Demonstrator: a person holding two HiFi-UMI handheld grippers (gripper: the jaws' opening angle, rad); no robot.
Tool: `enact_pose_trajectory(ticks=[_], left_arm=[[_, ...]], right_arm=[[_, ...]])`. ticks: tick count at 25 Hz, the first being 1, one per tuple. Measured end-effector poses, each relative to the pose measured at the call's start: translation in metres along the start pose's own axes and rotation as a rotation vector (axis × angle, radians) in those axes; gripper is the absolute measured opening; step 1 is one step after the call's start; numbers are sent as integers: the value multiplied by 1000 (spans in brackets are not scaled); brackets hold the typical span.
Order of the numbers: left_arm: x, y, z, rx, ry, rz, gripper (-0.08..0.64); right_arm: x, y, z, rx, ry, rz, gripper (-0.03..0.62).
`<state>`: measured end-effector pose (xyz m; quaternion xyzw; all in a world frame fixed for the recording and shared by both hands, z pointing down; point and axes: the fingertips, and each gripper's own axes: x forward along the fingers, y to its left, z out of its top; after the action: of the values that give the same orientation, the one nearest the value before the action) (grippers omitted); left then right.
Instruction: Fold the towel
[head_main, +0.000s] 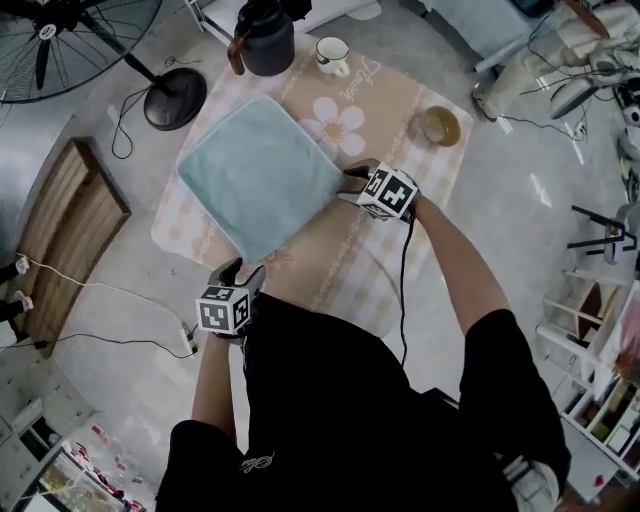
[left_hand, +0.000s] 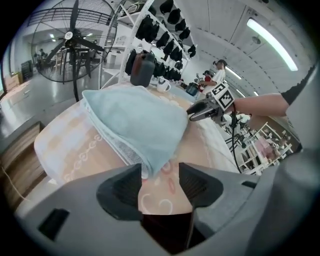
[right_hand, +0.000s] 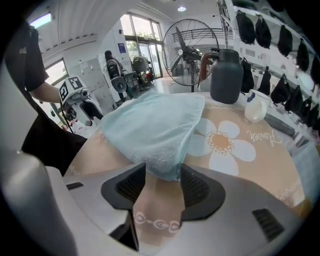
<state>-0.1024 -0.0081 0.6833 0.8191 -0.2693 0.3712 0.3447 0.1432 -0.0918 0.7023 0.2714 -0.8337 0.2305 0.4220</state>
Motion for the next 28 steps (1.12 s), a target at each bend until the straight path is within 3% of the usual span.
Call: enact_pose_trajectory(ticks=[5, 8, 9, 13, 16, 19, 23, 26, 28], left_arm=[[11, -9, -5, 49, 37, -6, 216], [13, -10, -10, 81, 64, -17, 205], [13, -10, -13, 93, 74, -23, 198], [10, -7, -20, 110, 101, -38, 172], [5, -3, -22, 97, 95, -40, 139], [2, -3, -25, 107, 93, -40, 45], [1, 1, -24, 108, 89, -27, 38], [0, 3, -21, 102, 84, -29, 40], [0, 3, -20, 107, 89, -38, 93]], right_arm=[[6, -5, -3, 23, -1, -61, 184], [-2, -5, -10, 24, 4, -82, 17], [-5, -3, -13, 20, 8, -79, 8], [-15, -4, -19, 22, -26, -98, 9], [-20, -12, -9, 61, -79, -108, 117], [-8, -5, -8, -27, -16, -83, 172], [10, -4, -11, -114, 64, -77, 196], [14, -10, -8, -83, 46, -110, 196], [15, -9, -6, -55, 29, -115, 190]])
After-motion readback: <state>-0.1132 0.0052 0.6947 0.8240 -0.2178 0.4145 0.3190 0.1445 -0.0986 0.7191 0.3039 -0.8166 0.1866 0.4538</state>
